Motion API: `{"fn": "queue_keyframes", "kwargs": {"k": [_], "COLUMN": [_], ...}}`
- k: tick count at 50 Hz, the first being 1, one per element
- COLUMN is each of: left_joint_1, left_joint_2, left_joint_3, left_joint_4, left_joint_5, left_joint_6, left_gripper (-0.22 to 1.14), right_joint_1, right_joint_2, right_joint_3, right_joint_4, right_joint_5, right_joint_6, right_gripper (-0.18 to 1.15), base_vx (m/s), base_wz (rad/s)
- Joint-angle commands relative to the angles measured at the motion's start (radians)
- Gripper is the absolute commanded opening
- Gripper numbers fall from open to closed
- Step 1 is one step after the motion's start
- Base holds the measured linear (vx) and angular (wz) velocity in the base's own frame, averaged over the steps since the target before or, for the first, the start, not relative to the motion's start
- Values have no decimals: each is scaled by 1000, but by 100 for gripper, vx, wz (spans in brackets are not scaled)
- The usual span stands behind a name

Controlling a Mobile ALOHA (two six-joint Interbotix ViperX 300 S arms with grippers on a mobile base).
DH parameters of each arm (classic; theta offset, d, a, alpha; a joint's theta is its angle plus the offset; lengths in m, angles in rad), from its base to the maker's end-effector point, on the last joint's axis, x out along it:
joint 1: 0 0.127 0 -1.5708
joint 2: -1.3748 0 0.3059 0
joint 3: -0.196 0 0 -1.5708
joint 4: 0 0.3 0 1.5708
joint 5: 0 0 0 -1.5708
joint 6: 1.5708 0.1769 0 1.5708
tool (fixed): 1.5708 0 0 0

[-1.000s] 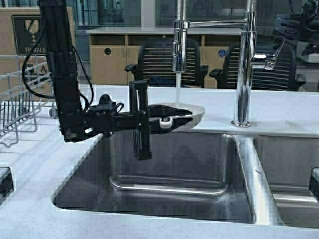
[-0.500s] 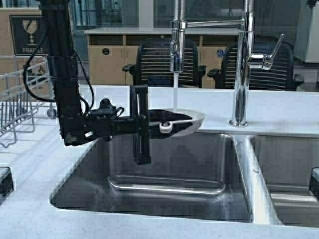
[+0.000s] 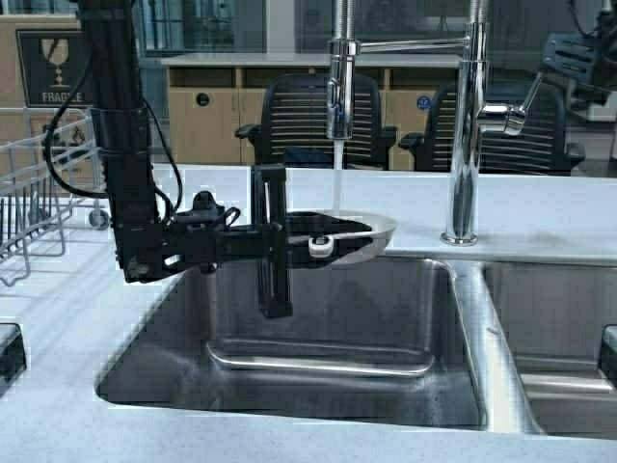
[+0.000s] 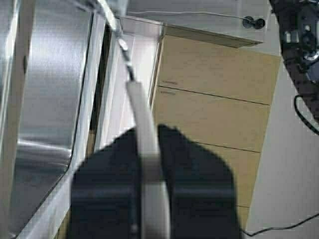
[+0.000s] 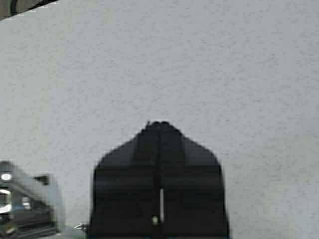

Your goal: Wash the pan

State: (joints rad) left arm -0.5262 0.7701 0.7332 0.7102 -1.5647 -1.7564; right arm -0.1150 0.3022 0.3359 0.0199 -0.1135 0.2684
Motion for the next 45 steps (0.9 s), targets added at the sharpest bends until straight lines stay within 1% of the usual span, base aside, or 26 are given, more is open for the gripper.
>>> {"fn": "queue_keyframes", "kwargs": {"k": [1,10,18,23,28,33,37,41,45], "left_joint_1": [-2,-2,-2,-2,-2,-2,-12,-20,-20], "left_joint_2": [-26,-25,-15,2,17,12,-14,-58,-110], "left_joint_3": [-12,-14,-20,-38,-49,-35,11,57,91], "left_joint_4": [-2,-2,-2,-2,-17,-89,-209,-293,-304], "left_joint_5": [-23,-23,-37,-80,-110,-109,-72,26,160], "left_joint_6": [12,17,44,109,219,288,299,299,290], "left_gripper": [2,2,2,2,2,2,2,3,3], "right_joint_1": [69,152,187,183,160,132,110,92,78], "right_joint_2": [-11,-9,-18,-51,-109,-173,-224,-267,-305], "right_joint_3": [-66,-118,-143,-133,-104,-67,-35,-2,34], "right_joint_4": [-12,-48,-95,-103,-104,-103,-103,-103,-103], "right_joint_5": [28,52,94,95,78,61,57,49,38], "right_joint_6": [-5,-25,-54,-63,-63,-63,-63,-63,-61], "right_gripper": [4,5,5,5,5,5,5,5,5], "base_vx": [0,0,0,0,0,0,0,0,0], "base_wz": [0,0,0,0,0,0,0,0,0]}}
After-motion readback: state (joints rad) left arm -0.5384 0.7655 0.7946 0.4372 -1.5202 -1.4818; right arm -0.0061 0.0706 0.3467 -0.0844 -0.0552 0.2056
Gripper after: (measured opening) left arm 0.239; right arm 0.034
